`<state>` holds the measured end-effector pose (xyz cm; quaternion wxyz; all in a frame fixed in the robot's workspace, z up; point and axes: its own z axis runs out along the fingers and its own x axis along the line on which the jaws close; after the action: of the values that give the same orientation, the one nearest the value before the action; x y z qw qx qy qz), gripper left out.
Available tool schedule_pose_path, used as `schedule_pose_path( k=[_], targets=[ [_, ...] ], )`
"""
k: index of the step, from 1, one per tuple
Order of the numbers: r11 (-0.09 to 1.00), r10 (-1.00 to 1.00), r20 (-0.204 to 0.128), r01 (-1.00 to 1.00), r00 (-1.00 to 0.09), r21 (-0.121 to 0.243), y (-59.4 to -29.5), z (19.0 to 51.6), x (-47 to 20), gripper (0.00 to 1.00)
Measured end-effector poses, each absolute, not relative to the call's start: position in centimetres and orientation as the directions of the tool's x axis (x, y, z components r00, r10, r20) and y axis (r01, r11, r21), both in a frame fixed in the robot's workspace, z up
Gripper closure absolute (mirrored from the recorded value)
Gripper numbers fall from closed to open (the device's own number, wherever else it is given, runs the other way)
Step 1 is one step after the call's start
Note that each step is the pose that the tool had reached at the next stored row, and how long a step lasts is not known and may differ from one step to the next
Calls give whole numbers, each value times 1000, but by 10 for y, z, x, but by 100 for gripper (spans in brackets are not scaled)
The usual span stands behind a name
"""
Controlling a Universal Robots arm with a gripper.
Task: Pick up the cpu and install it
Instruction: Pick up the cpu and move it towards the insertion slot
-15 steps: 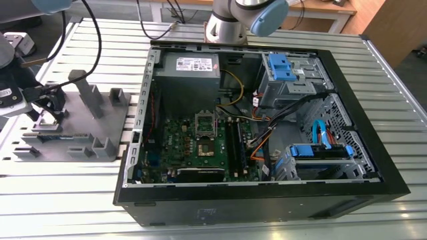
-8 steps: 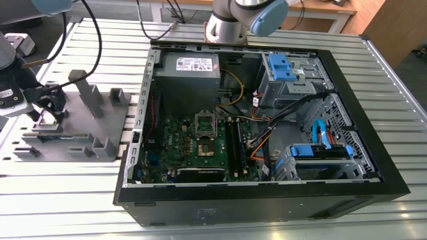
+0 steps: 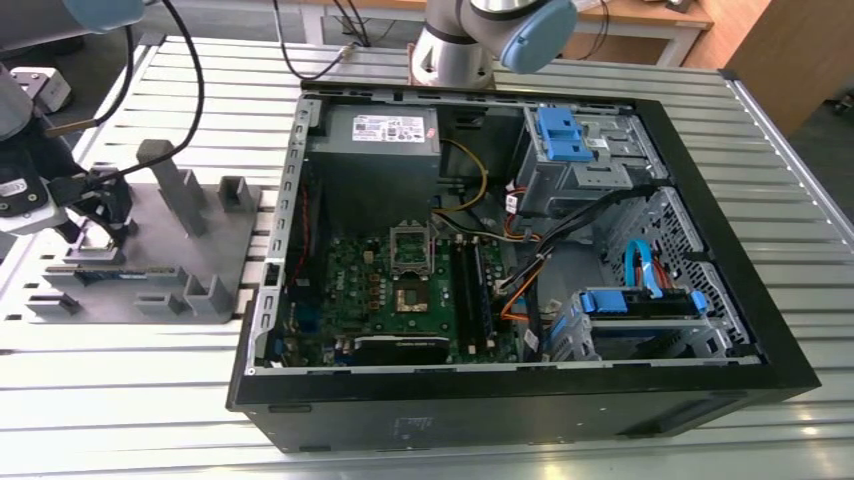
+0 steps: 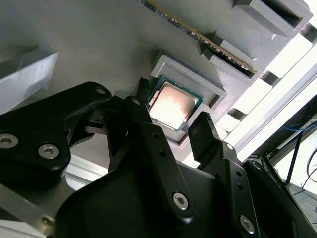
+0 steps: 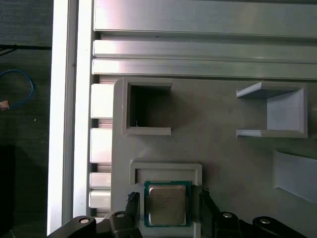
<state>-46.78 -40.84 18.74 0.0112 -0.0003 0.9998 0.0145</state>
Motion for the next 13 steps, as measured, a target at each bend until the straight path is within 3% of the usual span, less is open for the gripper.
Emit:
schedule_pose_path(
  k=[3,4,13],
  targets=[
    [1000,0,-22,-1,-1000,29,-408,187,-468,40],
    [1000,0,-22,-1,-1000,29,-408,187,-468,34],
    [1000,0,-22,-1,-1000,29,-408,182,-468,34]
  ],
)
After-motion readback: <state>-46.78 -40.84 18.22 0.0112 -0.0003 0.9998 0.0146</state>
